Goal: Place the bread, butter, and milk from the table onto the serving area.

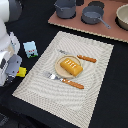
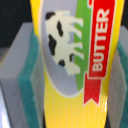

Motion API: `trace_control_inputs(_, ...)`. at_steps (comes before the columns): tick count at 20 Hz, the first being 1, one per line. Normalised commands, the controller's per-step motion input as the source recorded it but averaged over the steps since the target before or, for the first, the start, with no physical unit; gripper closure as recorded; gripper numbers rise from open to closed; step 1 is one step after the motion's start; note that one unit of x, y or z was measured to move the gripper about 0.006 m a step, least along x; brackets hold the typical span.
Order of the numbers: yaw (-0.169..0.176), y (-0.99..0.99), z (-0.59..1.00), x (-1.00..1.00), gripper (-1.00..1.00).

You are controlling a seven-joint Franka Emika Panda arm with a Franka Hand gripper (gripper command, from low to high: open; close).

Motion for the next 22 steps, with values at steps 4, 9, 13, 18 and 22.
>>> trace_control_inputs(4, 0.000, -0.17, 1.00, 0.97, 1.00)
trace_control_inputs(9, 0.000, -0.24, 0.87, 0.99, 1.00)
trace_control_inputs(13, 0.000, -0.23, 0.51, 0.95, 1.00)
trace_control_inputs(18, 0.000, -0.23, 0.28, 0.94, 1.00)
trace_control_inputs(22, 0.000, -0.29, 0.00, 0.95, 1.00)
